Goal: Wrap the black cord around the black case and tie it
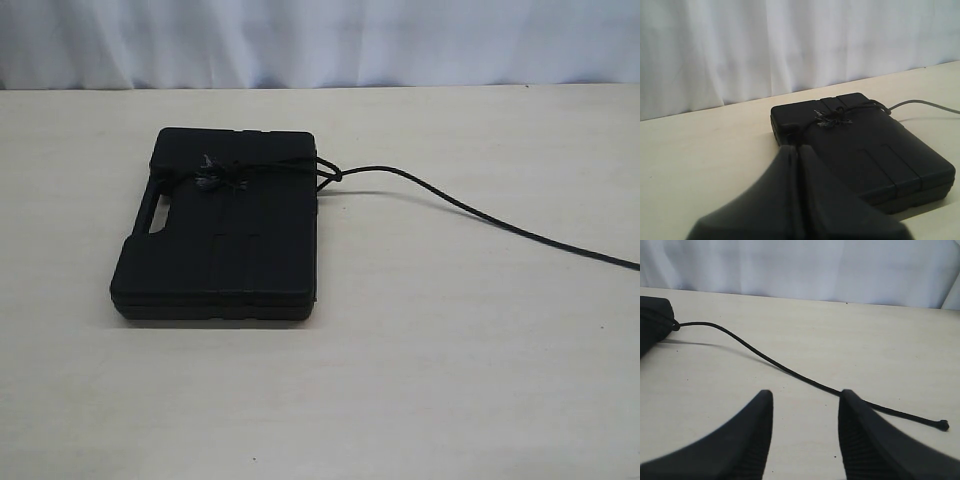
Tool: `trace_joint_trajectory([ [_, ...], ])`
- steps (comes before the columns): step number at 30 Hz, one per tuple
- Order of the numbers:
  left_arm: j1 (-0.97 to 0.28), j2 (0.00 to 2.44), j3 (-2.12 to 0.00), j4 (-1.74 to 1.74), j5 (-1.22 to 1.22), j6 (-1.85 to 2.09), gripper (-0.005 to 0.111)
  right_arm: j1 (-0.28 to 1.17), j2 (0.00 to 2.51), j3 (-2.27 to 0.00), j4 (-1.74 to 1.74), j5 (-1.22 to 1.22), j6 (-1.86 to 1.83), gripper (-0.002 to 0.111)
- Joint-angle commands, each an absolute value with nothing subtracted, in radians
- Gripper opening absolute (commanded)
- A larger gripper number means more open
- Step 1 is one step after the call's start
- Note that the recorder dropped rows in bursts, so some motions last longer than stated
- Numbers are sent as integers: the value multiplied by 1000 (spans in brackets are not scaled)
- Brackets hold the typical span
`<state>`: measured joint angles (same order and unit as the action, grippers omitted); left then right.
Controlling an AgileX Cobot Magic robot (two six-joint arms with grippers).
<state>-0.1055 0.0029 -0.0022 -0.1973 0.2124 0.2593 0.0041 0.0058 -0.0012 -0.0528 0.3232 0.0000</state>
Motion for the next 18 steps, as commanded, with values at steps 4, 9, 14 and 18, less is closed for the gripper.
trace_joint_trajectory([
  [4, -105, 0, 0, -196, 207, 261, 0, 3, 0, 0, -63, 320, -9, 41],
  [9, -105, 0, 0, -196, 207, 261, 0, 3, 0, 0, -63, 320, -9, 41],
  [14, -105, 0, 0, -194, 205, 261, 0, 3, 0, 0, -63, 320, -9, 41],
  [18, -105, 0, 0, -194, 205, 261, 0, 3, 0, 0, -63, 320, -9, 41],
])
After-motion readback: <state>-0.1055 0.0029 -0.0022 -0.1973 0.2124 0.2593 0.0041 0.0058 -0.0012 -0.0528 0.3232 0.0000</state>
